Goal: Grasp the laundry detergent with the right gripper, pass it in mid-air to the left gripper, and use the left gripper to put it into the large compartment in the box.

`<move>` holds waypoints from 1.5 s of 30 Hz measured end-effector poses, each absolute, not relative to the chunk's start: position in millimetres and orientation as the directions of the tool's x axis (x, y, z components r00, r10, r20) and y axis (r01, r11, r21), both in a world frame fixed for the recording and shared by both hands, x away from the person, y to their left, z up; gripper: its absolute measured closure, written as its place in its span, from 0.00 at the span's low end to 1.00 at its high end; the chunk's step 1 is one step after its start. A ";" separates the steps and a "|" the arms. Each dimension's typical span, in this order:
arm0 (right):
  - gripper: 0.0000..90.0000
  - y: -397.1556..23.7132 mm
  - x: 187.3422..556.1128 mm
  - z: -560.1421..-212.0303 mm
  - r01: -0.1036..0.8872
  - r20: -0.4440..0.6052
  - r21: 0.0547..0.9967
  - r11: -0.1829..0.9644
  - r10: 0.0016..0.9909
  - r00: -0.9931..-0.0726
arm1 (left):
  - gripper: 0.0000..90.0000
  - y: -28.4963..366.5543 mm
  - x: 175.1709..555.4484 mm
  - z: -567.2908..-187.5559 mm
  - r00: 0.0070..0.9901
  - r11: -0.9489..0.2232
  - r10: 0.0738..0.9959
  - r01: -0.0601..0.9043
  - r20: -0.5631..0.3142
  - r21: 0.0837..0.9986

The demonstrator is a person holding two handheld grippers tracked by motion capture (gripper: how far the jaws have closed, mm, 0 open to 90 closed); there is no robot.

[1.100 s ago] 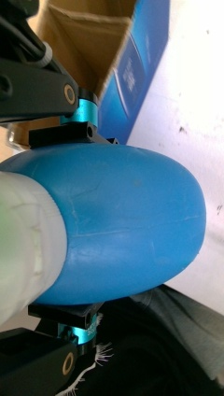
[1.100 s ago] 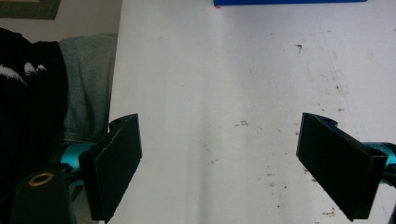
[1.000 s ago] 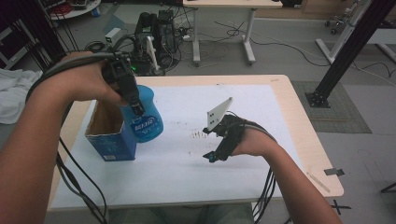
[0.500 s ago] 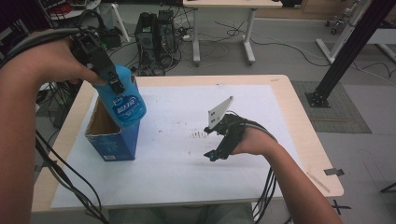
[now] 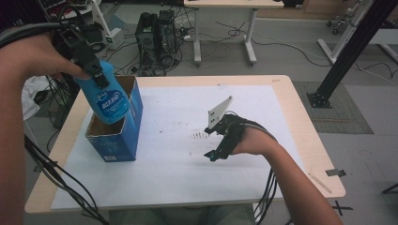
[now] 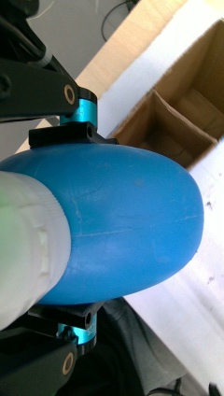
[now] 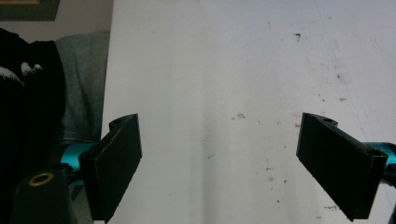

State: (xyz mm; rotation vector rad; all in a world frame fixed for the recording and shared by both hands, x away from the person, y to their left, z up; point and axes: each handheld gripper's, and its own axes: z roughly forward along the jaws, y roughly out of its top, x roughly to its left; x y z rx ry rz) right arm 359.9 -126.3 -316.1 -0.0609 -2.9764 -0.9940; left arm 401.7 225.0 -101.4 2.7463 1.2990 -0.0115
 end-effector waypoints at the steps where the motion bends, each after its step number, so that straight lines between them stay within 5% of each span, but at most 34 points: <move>1: 0.15 -126.0 360.2 -316.4 0.039 0.015 0.602 0.797 0.038 -0.999 | 0.42 227.8 403.6 -102.5 0.633 -0.628 0.773 0.773 -0.043 0.086; 19: 0.15 -123.7 363.5 -319.8 0.051 0.022 0.593 0.803 0.047 -0.999 | 0.42 244.2 424.6 -135.2 0.592 -0.590 0.806 0.806 -0.025 0.043; 45: 0.15 -120.9 362.2 -321.4 0.047 0.024 0.583 0.811 0.041 -0.999 | 0.42 244.8 443.8 -244.0 0.654 -0.658 0.753 0.752 -0.070 -0.038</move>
